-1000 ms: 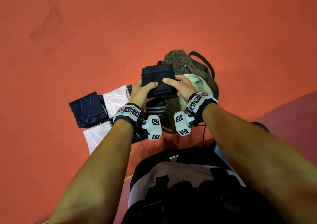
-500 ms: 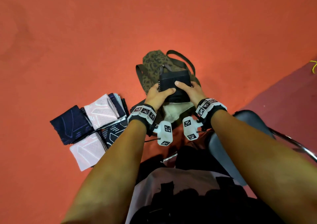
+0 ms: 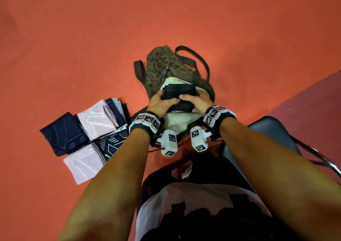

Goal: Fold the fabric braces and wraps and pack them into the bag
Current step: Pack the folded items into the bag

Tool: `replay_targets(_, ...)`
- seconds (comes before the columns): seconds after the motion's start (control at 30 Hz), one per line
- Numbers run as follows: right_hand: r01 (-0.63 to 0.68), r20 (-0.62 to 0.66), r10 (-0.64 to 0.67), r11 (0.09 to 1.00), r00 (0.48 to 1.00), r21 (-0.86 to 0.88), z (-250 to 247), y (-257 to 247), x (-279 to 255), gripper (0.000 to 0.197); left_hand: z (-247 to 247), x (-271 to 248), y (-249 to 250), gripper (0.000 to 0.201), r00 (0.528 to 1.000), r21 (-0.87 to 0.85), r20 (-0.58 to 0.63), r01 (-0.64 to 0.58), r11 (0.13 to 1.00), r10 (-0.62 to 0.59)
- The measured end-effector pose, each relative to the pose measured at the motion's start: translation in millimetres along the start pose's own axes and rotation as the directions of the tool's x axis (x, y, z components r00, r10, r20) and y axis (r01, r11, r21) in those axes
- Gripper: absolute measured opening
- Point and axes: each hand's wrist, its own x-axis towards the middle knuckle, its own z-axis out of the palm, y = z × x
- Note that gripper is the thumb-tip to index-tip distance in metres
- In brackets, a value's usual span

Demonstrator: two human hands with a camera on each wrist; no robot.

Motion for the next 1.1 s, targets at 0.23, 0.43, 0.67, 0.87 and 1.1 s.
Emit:
replay_targets(0.23, -0.047, -0.047, 0.038, 0.977, 0.998, -0.209, 9, -20, 23, 0.074, -22, 17, 8, 0.046, 0.997, 0.079, -0.080, 0.009, 0.997, -0.003)
replay_targets(0.43, -0.050, -0.024, 0.045, 0.965, 0.999, -0.258, 15, -24, 36, 0.071, -50, 37, 4, 0.011, 0.943, 0.281, -0.314, -0.022, 0.960, 0.113)
replay_targets(0.67, -0.044, -0.020, 0.040, 0.964, 0.999, -0.261, 19, -29, 44, 0.077, -58, 54, 14, 0.023, 0.927, 0.311, -0.368, 0.050, 0.949, 0.072)
replay_targets(0.87, -0.031, -0.034, 0.024, 0.970, 0.999, -0.241, 24, -33, 46, 0.081, -65, 53, 19, 0.017, 0.938, 0.277, -0.344, 0.071, 0.958, 0.030)
replay_targets(1.1, -0.002, -0.062, -0.008, 0.988, 0.998, -0.157, 39, -53, 51, 0.066, -78, 44, 44, 0.019, 0.911, 0.074, -0.362, -0.182, 0.981, 0.196)
